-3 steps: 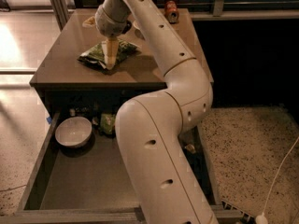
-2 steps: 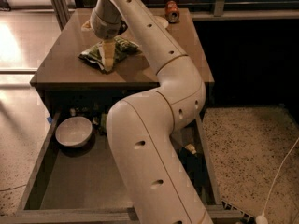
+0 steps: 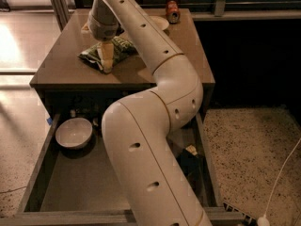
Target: Place green jalapeno chip bag into top drawer
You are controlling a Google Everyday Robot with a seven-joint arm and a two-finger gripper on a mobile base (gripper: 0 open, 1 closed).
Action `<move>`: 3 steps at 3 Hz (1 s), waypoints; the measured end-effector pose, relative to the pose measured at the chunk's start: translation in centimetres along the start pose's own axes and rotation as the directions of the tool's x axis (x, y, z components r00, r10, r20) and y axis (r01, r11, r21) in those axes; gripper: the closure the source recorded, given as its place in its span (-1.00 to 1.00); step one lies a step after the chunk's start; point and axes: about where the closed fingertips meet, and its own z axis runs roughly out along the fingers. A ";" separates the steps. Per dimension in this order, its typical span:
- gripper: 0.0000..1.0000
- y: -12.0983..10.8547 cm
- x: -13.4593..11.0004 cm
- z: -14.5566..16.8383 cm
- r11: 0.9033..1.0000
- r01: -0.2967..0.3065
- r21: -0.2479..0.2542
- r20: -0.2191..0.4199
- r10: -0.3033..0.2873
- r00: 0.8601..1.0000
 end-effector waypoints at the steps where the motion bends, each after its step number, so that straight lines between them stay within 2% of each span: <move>1: -0.32 0.0 0.0 0.0 1.000 0.000 0.000 0.000 0.000 1.000; 3: 0.61 0.0 0.0 0.0 1.000 0.000 0.000 0.000 0.000 1.000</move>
Offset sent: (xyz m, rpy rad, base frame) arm 0.0000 0.0000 0.0000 0.0000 0.0000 0.0000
